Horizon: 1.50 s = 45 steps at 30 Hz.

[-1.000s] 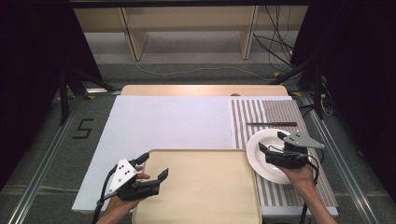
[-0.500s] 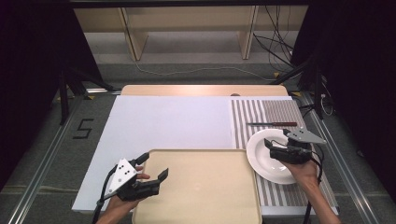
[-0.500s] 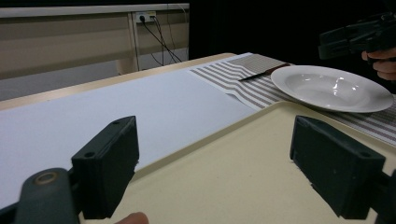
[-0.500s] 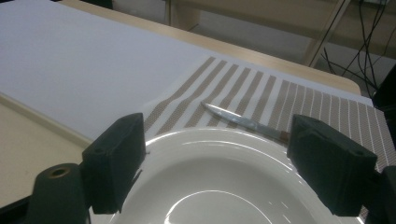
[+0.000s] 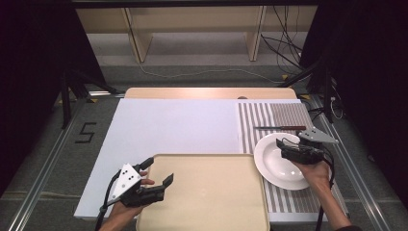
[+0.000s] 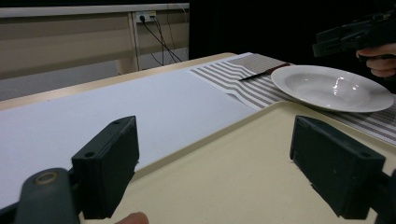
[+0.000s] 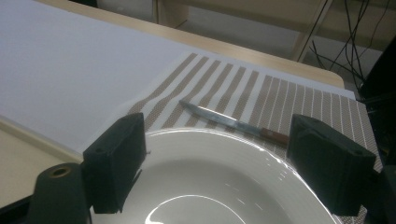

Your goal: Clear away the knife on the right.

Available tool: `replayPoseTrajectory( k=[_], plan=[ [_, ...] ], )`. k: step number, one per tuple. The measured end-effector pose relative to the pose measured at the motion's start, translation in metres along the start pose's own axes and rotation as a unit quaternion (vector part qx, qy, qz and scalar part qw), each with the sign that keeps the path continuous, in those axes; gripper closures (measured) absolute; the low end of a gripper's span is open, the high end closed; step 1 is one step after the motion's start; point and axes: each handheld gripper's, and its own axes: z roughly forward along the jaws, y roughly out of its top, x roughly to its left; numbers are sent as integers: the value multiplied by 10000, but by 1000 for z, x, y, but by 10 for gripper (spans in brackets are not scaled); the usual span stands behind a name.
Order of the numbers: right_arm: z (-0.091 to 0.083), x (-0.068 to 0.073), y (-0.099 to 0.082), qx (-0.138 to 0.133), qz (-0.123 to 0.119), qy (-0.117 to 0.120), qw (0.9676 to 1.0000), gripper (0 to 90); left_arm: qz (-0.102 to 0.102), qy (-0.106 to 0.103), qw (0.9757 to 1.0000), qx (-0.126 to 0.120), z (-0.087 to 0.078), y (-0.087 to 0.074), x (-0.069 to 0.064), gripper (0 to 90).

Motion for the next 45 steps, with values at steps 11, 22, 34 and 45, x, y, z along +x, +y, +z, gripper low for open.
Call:
replayPoseTrajectory(
  k=[11,22,34,45],
  plan=[
    [6,-7,5,11,33,-15,10000,209,-14,7,10000,6,0,0,0,154],
    [12,-11,19,116,-403,-148,9990,205,-35,12,10000,1,0,0,1,154],
    [26,-36,28,403,-148,-79,9990,224,-55,21,10000,24,1,-1,2,154],
    [52,-50,37,801,-149,-288,9963,235,-61,17,10000,23,2,-1,2,154]
  ],
)
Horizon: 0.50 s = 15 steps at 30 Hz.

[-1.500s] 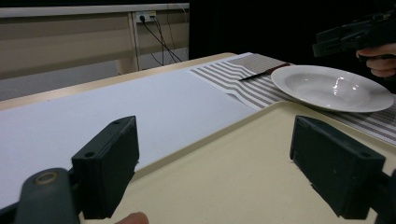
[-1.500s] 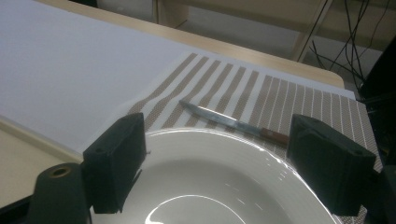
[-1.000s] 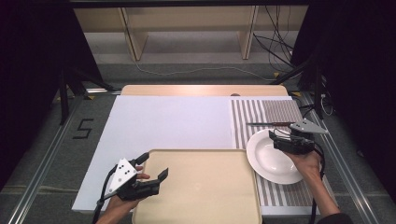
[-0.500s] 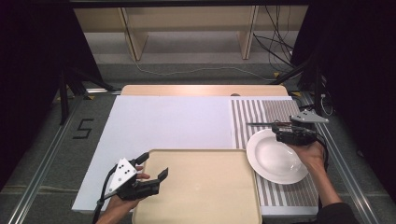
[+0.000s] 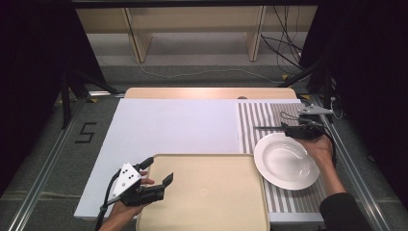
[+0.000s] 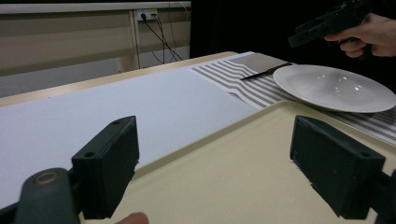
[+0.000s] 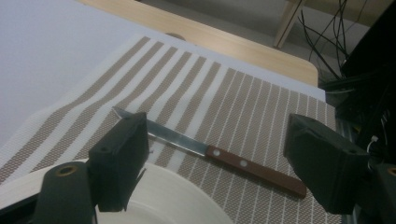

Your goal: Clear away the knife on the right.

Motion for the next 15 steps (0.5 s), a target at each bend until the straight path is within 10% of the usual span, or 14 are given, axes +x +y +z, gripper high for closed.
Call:
replayPoseTrajectory(
  k=[15],
  plan=[
    [32,-23,16,1111,-171,126,9936,258,12,-21,10000,9,1,0,-1,154]
  ],
)
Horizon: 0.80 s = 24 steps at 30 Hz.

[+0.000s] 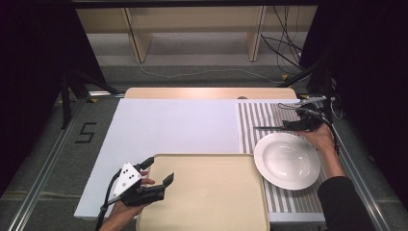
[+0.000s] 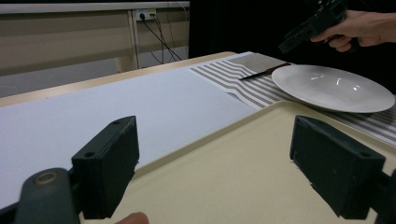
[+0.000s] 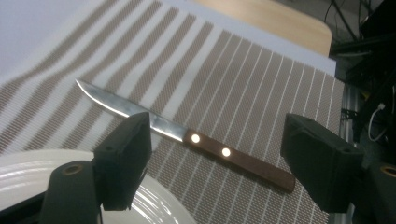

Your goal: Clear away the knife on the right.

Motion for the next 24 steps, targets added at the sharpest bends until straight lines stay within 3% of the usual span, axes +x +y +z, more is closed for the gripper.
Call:
replayPoseTrajectory(
  k=[7,9,15,24],
  plan=[
    [21,-6,4,583,52,119,9982,263,-41,-8,10000,-21,0,0,0,154],
    [27,-7,5,758,-33,73,9971,264,-23,-7,10000,-9,0,0,0,154],
    [39,-11,6,959,14,209,9952,289,-47,-8,10000,7,1,0,0,153],
    [52,-14,2,1260,-53,211,9918,309,-34,6,10000,29,1,-1,0,154]
  ],
)
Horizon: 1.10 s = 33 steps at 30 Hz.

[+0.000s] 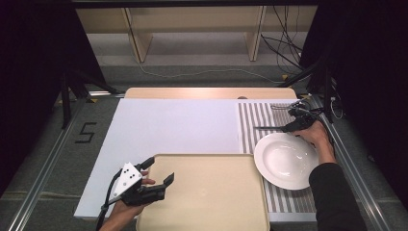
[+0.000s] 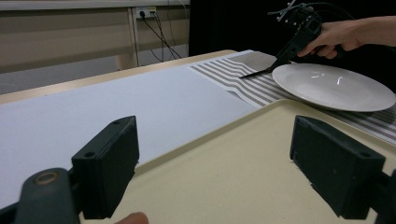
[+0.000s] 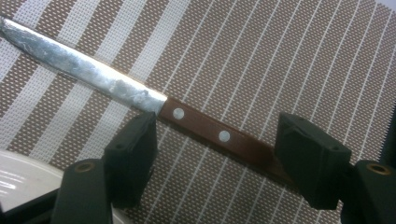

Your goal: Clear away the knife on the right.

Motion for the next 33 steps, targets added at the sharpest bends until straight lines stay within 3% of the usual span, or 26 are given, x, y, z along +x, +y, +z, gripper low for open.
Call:
replayPoseTrajectory(
  k=[3,20,27,33],
  plan=[
    [2,-2,1,14,26,54,10000,313,-15,10,10000,6,0,0,1,154],
    [7,0,10,503,-405,-106,9979,331,-35,16,10000,1,0,0,1,154],
    [6,0,11,618,-397,-12,9973,422,-34,19,10000,14,0,0,1,154],
    [6,0,13,713,-199,135,9972,519,-19,22,10000,22,0,-1,1,154]
  ],
)
